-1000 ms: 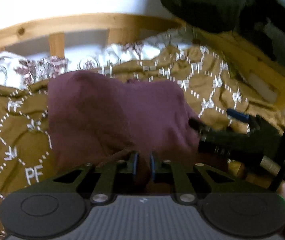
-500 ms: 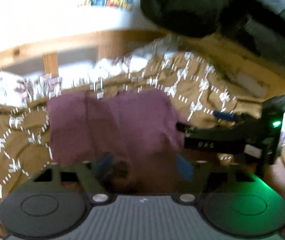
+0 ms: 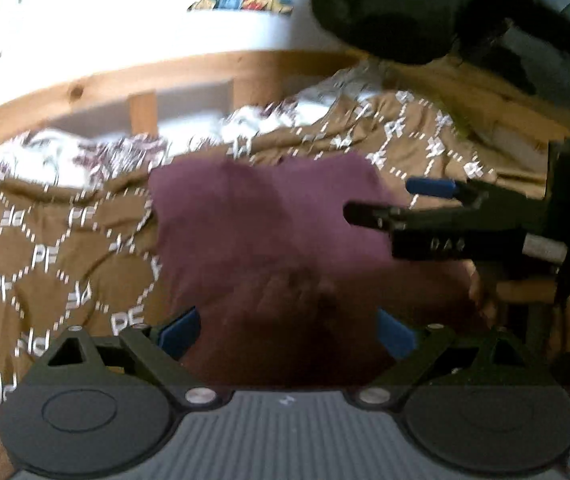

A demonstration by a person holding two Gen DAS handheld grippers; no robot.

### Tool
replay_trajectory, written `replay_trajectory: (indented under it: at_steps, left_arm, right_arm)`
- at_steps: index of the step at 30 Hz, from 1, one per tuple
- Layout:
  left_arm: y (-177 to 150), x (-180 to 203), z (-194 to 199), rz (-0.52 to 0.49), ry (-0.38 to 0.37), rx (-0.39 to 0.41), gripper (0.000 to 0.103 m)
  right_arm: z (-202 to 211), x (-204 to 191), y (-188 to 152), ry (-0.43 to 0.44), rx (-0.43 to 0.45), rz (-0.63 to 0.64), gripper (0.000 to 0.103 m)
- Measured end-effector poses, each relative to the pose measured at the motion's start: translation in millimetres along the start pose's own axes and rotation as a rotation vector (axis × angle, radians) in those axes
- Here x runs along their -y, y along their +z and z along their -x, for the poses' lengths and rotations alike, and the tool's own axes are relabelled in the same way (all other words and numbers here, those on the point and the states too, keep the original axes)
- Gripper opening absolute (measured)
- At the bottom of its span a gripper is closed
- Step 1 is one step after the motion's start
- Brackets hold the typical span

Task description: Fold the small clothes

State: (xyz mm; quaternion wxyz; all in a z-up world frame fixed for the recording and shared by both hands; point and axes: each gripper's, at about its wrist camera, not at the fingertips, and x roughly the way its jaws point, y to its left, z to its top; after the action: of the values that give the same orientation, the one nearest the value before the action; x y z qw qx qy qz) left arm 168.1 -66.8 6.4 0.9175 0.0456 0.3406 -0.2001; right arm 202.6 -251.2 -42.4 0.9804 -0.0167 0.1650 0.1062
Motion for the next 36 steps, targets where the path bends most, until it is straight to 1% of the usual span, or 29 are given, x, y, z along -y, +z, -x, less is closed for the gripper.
replay_trajectory:
  at_steps: [2,4,6,8,9,11,12,13,14,15,16,17,18,19,20,23,26,27,28,29,30,31,36]
  left_arm:
    - [-5.4,-2.7,-4.3,0.011,0.027,-0.026,0.1]
    - [-9.2,-4.1,-8.6,0.004,0.062,-0.054,0.1]
    - [-12.9,-3.0,-11.2,-0.025,0.111,-0.082,0.1]
    - [-17.8,-0.7,-11.5,-0.066,0.131,-0.096,0.099]
    - [-19.8,1.6,-10.5,-0.087,0.135,-0.098,0.097]
    - [-23.5,6.5,-9.0,-0.137,0.143,-0.097,0.086]
    - [-24.7,9.1,-9.2,-0.157,0.147,-0.098,0.083]
    - [-25.6,12.0,-9.7,-0.172,0.148,-0.1,0.073]
    - [-26.5,14.7,-10.3,-0.186,0.152,-0.1,0.066]
    - [-27.2,17.9,-10.1,-0.198,0.169,-0.093,0.063]
    - [-27.8,19.5,-9.9,-0.207,0.182,-0.085,0.056]
    - [-26.9,20.7,-9.8,-0.208,0.187,-0.081,0.049]
    - [-26.8,21.0,-8.8,-0.205,0.188,-0.078,0.048]
    - [-26.6,20.2,-7.9,-0.196,0.182,-0.076,0.044]
    - [-26.4,18.9,-7.1,-0.184,0.176,-0.075,0.041]
    - [-26.3,15.1,-6.2,-0.165,0.169,-0.074,0.035]
    - [-26.8,13.3,-5.9,-0.158,0.166,-0.072,0.033]
    - [-26.7,12.7,-6.3,-0.158,0.166,-0.072,0.032]
    - [-26.6,12.6,-6.2,-0.156,0.167,-0.071,0.032]
    - [-26.4,12.7,-6.0,-0.155,0.167,-0.069,0.031]
    - [-26.4,13.4,-5.6,-0.155,0.167,-0.068,0.031]
    - [-26.2,14.0,-5.3,-0.157,0.17,-0.067,0.03]
    - [-23.1,15.3,-2.1,-0.133,0.168,-0.052,0.025]
  right_arm:
    - [-8.3,-6.4,1.7,0.067,-0.025,0.001,0.102]
    - [-21.8,-12.4,4.1,0.139,-0.093,-0.004,0.102]
    - [-34.1,-16.2,6.0,0.191,-0.158,-0.033,0.102]
    - [-44.7,-16.9,7.6,0.252,-0.195,-0.081,0.102]
    - [-48.5,-18.0,7.8,0.272,-0.205,-0.099,0.102]
    - [-53.2,-19.3,7.4,0.303,-0.212,-0.125,0.102]
    - [-53.6,-19.7,7.2,0.315,-0.215,-0.134,0.098]
    - [-54.0,-19.8,6.4,0.327,-0.219,-0.141,0.093]
    - [-55.4,-19.4,5.3,0.338,-0.223,-0.151,0.09]
    - [-55.8,-18.7,3.8,0.343,-0.228,-0.163,0.083]
    - [-56.8,-17.8,2.5,0.342,-0.235,-0.176,0.076]
    - [-58.0,-17.0,2.0,0.343,-0.242,-0.191,0.073]
    - [-59.7,-16.2,1.1,0.348,-0.247,-0.207,0.068]
    - [-61.0,-14.8,-0.1,0.355,-0.253,-0.22,0.063]
    - [-63.5,-14.8,-0.9,0.36,-0.262,-0.235,0.062]
    - [-68.9,-11.8,-5.7,0.379,-0.284,-0.297,0.061]
    - [-72.1,-8.7,-9.9,0.391,-0.299,-0.337,0.061]
    - [-72.0,-8.2,-10.5,0.392,-0.296,-0.343,0.058]
    - [-72.1,-8.2,-11.0,0.397,-0.295,-0.344,0.045]
    - [-72.2,-8.5,-11.4,0.404,-0.297,-0.341,0.036]
    - [-72.0,-9.3,-11.8,0.407,-0.295,-0.337,0.024]
    - [-71.2,-9.8,-11.8,0.411,-0.29,-0.335,0.02]
    - [-61.0,-9.7,-5.3,0.41,-0.248,-0.313,0.015]
